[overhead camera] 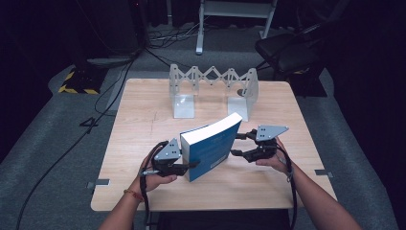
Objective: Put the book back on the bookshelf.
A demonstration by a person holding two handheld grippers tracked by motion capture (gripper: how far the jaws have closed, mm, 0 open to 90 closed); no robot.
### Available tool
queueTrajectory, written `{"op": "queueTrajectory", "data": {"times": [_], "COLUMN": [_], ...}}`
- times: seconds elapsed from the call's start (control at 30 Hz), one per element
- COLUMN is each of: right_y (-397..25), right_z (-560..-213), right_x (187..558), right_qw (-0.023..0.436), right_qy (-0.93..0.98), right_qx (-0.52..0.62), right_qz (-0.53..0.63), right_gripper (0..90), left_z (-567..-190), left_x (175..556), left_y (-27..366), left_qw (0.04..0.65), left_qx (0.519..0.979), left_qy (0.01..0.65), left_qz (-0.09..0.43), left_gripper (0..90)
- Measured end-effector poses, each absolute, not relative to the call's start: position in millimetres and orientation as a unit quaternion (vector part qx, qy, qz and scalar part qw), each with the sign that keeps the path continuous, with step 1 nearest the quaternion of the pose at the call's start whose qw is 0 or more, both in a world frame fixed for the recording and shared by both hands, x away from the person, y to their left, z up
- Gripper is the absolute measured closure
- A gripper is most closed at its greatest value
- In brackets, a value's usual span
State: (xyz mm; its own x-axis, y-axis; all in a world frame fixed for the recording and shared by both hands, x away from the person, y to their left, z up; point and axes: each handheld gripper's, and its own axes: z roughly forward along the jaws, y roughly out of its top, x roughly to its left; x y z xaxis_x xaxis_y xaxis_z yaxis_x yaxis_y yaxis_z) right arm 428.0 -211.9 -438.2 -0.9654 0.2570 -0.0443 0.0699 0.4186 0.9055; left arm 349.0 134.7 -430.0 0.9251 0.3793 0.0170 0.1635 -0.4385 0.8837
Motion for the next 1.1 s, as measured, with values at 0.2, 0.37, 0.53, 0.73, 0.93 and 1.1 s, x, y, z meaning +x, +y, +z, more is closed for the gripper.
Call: {"op": "queueTrajectory", "data": {"times": [0.2,0.37,0.53,0.73,0.93,1.1], "right_y": [-200,-191,-195,-205,-212,-221], "right_z": [-437,-440,-440,-438,-435,-431], "right_x": [438,440,441,432,418,400], "right_qw": [0.070,0.067,0.064,0.047,0.038,0.057], "right_qy": [0.841,0.840,0.840,0.843,0.851,0.856], "right_qx": [0.086,0.074,0.071,0.041,0.022,0.004], "right_qz": [0.529,0.534,0.534,0.534,0.524,0.514], "right_gripper": [35.8,35.5,43.1,53.5,58.3,61.9], "left_z": [-433,-438,-440,-439,-440,-439], "left_x": [344,341,340,338,340,347], "left_y": [134,138,143,149,150,142], "left_qw": [0.512,0.499,0.493,0.486,0.503,0.509], "left_qx": [0.833,0.831,0.832,0.829,0.821,0.819], "left_qy": [0.173,0.195,0.202,0.227,0.234,0.233], "left_qz": [0.121,0.148,0.156,0.158,0.135,0.121], "left_gripper": [58.3,50.9,50.3,48.9,48.6,48.2]}}
